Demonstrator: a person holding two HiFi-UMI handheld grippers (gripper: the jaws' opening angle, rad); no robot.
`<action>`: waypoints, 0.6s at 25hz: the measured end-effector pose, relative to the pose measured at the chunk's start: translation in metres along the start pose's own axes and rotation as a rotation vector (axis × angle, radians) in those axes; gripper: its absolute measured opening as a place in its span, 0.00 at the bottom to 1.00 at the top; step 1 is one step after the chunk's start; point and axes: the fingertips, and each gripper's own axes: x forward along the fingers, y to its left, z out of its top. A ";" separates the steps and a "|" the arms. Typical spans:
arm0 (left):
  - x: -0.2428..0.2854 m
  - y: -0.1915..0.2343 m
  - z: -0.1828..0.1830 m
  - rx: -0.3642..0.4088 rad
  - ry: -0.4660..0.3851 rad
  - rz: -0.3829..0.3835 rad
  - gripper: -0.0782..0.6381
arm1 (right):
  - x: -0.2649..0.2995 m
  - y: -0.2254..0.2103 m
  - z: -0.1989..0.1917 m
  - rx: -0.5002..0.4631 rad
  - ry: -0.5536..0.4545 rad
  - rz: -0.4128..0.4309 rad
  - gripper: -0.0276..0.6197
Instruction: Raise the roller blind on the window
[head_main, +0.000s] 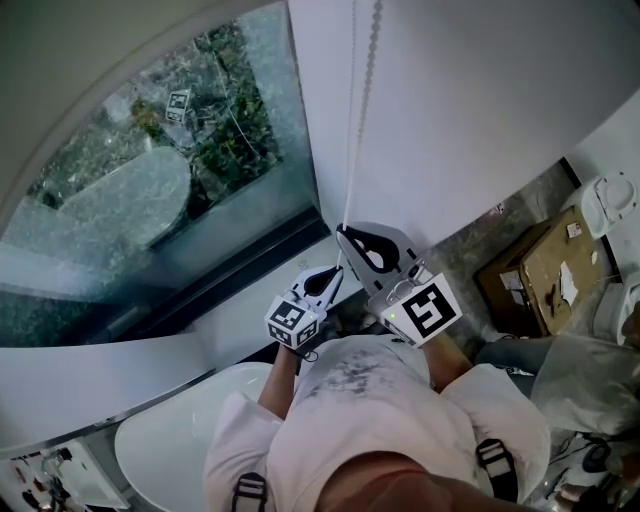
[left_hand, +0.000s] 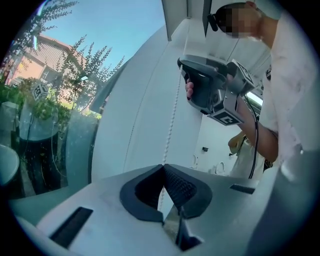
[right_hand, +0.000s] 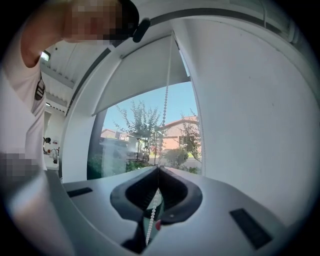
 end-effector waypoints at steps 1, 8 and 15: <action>0.000 0.001 -0.005 -0.002 0.010 0.002 0.12 | 0.000 0.002 -0.004 0.005 0.001 0.010 0.14; -0.001 0.007 -0.033 -0.023 0.052 0.011 0.12 | -0.002 0.007 -0.034 0.028 0.036 0.017 0.14; 0.000 0.010 -0.063 -0.032 0.116 0.012 0.12 | -0.001 0.014 -0.058 0.013 0.043 0.022 0.14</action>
